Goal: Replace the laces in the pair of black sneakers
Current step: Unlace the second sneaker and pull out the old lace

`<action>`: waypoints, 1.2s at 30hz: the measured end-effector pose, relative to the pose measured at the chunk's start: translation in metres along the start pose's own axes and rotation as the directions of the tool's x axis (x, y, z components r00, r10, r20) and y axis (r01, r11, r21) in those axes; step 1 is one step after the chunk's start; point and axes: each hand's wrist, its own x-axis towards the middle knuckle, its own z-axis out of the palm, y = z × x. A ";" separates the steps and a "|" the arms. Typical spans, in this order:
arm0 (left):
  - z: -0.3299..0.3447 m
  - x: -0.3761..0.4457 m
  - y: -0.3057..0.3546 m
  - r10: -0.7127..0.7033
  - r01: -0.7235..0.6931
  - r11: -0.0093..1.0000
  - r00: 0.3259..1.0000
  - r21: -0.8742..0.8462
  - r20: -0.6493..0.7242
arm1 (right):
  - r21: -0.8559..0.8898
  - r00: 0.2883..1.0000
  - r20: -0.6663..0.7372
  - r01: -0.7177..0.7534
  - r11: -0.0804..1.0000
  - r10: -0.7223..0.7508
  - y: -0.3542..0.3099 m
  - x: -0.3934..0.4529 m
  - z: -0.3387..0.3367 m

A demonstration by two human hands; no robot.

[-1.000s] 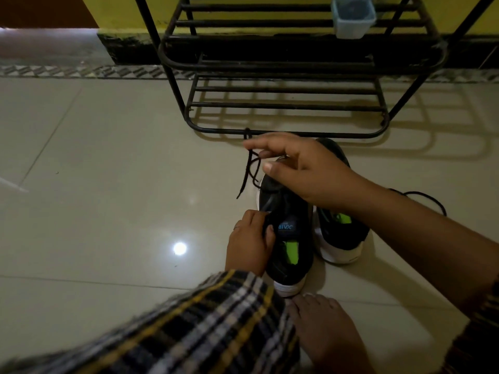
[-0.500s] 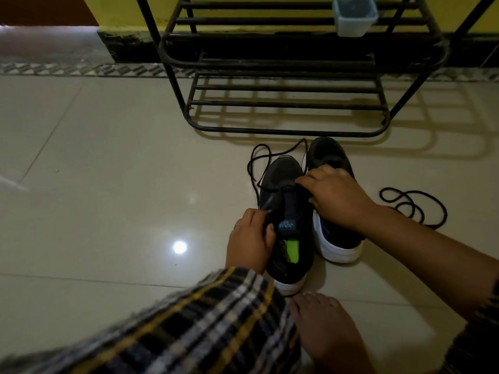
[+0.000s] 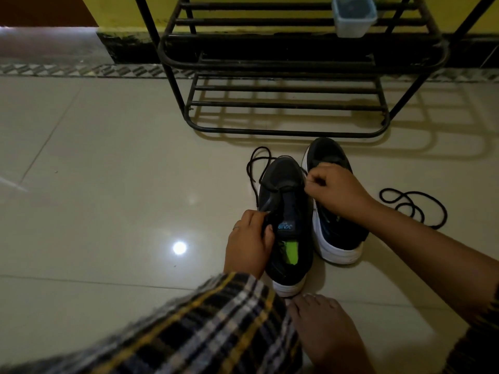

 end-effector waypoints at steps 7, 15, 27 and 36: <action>0.000 0.000 -0.002 -0.012 0.012 1.000 1.000 -0.015 0.002 | 0.785 0.982 -0.073 -0.051 0.617 0.174 -0.042 -0.009 -0.030; 0.002 0.001 0.000 0.002 -0.002 1.000 1.000 -0.014 -0.003 | 0.924 0.996 -0.075 0.050 0.380 0.051 -0.067 -0.014 -0.060; 0.001 0.001 0.000 0.012 -0.012 1.000 1.000 -0.028 -0.008 | -0.722 0.995 0.096 0.057 0.690 0.019 -0.025 -0.022 -0.016; 0.002 0.000 -0.002 0.008 -0.008 1.000 1.000 -0.019 -0.004 | -0.842 0.995 0.095 0.069 0.535 0.021 -0.031 -0.023 -0.030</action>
